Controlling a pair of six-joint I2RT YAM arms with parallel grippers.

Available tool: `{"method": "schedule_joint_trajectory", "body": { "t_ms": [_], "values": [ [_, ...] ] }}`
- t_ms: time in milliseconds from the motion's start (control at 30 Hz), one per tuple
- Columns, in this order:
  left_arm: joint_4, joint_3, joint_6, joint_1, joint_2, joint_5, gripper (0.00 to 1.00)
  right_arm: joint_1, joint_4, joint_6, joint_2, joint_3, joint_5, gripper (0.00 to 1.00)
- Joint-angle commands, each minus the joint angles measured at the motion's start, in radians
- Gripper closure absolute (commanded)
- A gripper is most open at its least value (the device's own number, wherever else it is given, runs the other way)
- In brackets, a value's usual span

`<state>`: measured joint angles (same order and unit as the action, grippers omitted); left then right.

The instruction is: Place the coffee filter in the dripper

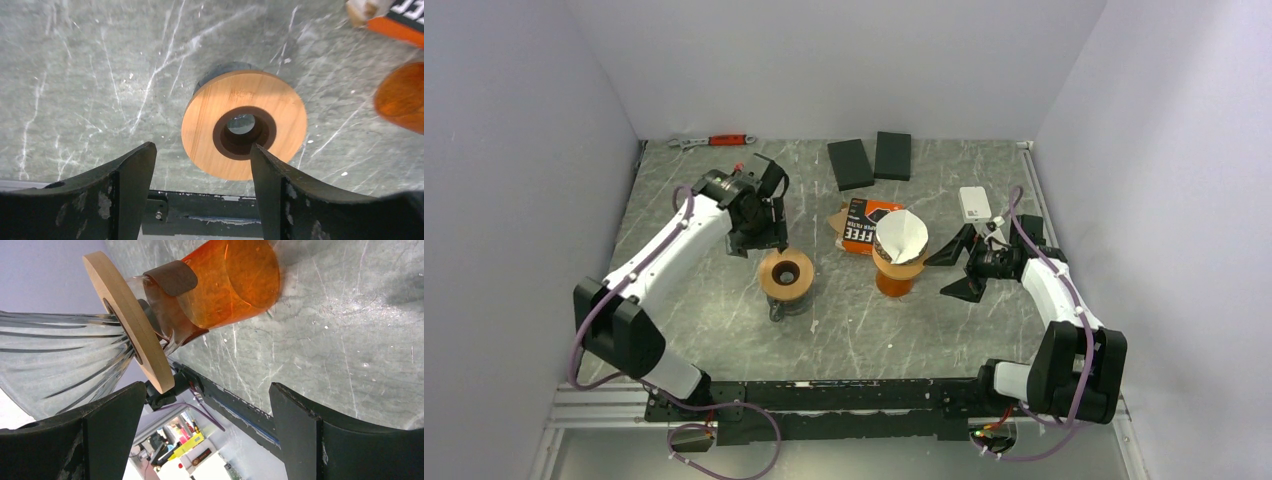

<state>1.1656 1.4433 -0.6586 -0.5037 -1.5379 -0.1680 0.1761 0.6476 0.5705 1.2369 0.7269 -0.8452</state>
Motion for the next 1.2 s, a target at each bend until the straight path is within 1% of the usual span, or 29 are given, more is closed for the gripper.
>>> {"method": "schedule_joint_trajectory", "body": {
  "t_ms": [0, 100, 133, 300, 433, 567, 733, 833, 933, 1033, 1167],
  "values": [
    [-0.017, 0.078, 0.055, -0.001, 0.101, -0.061, 0.23, 0.005, -0.001, -0.015, 0.010, 0.049, 0.003, 0.00],
    [-0.065, 0.081, 0.072, 0.008, 0.116, -0.051, 0.16, 0.005, -0.003, -0.016, 0.022, 0.055, 0.003, 0.00],
    [-0.083, 0.080, 0.079, 0.016, 0.114, -0.039, 0.16, 0.005, -0.002, -0.017, 0.026, 0.059, 0.003, 0.00],
    [-0.142, 0.094, 0.106, 0.074, 0.068, 0.060, 0.16, 0.005, 0.003, -0.026, 0.044, 0.075, 0.009, 0.00],
    [-0.204, 0.111, 0.093, 0.134, 0.006, 0.151, 0.18, 0.005, 0.004, -0.027, 0.048, 0.074, 0.011, 0.00],
    [-0.253, 0.127, 0.019, 0.208, -0.078, 0.231, 0.20, 0.005, 0.001, -0.027, 0.047, 0.066, 0.012, 0.00],
    [-0.383, 0.105, -0.098, 0.281, -0.161, 0.353, 0.24, 0.006, -0.007, -0.025, 0.052, 0.056, 0.010, 0.00],
    [-0.461, 0.095, -0.179, 0.307, -0.211, 0.394, 0.26, 0.008, -0.011, -0.024, 0.057, 0.058, 0.008, 0.00],
    [-0.507, 0.093, -0.238, 0.320, -0.271, 0.394, 0.28, 0.010, -0.011, -0.026, 0.061, 0.060, 0.009, 0.00],
    [-0.550, 0.099, -0.287, 0.326, -0.323, 0.410, 0.32, 0.014, -0.013, -0.024, 0.062, 0.059, 0.004, 0.00],
    [-0.553, 0.104, -0.351, 0.327, -0.366, 0.391, 0.37, 0.021, -0.004, -0.035, 0.068, 0.064, 0.003, 0.00]
  ]
}}
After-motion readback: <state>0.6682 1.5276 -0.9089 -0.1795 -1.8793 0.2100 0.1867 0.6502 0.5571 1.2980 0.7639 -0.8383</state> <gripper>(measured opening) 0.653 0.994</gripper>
